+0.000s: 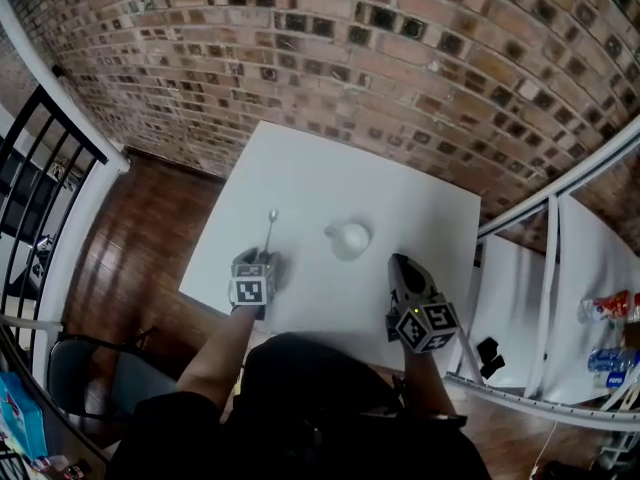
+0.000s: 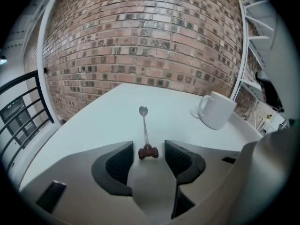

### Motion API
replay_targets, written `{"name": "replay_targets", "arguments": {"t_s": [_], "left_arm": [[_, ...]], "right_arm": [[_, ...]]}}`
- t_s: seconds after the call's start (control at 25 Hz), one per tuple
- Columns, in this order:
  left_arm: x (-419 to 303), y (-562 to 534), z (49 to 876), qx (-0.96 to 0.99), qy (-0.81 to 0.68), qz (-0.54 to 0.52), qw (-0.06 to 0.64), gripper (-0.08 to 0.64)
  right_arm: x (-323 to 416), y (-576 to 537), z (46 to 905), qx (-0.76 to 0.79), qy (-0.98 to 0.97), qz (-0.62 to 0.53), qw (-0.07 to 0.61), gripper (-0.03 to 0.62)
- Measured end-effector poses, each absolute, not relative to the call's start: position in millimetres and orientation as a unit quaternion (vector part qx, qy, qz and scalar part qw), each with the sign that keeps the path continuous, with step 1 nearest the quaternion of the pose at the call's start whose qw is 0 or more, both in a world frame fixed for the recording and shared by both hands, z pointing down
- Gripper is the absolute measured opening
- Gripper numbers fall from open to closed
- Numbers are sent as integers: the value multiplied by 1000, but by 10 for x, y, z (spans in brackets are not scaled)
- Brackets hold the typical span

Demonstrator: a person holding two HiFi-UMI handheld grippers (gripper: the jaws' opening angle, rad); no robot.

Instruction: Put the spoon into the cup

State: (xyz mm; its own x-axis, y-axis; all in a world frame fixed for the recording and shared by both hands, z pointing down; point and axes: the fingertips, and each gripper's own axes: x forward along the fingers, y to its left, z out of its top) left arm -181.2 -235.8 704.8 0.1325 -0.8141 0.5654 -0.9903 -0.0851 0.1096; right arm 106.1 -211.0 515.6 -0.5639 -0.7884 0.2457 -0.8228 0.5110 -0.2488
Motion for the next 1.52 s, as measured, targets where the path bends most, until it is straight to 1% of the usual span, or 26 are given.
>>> {"name": "replay_targets", "arguments": {"t_s": [0.16, 0.4, 0.44, 0.48, 0.76, 1.0, 1.28, 1.52], "left_arm": [[-1774, -2351, 7060, 709, -638, 204, 219, 213], [-1748, -2376, 7047, 715, -621, 232, 224, 207], [-1754, -2381, 7033, 715, -619, 236, 224, 191], [-1766, -2381, 7021, 715, -618, 237, 226, 132], [-1906, -2319, 6959, 718, -616, 229, 227, 130], [-1913, -2466, 6349, 746, -624, 162, 170, 129], [-1983, -2449, 5326, 783, -613, 81, 68, 129], [-1979, -2328, 4597, 796, -605, -5, 17, 129]], "right_arm": [[1096, -2107, 5166, 468, -865, 171, 51, 5], [1057, -2148, 5158, 466, -867, 171, 47, 5], [1040, -2154, 5153, 464, -868, 170, 47, 5], [1022, -2159, 5154, 463, -869, 169, 47, 5], [917, -2190, 5122, 454, -875, 163, 38, 5], [840, -2201, 5040, 444, -882, 154, 33, 5], [808, -2248, 4922, 438, -888, 134, 29, 5], [832, -2238, 4818, 442, -889, 114, 33, 5]]}}
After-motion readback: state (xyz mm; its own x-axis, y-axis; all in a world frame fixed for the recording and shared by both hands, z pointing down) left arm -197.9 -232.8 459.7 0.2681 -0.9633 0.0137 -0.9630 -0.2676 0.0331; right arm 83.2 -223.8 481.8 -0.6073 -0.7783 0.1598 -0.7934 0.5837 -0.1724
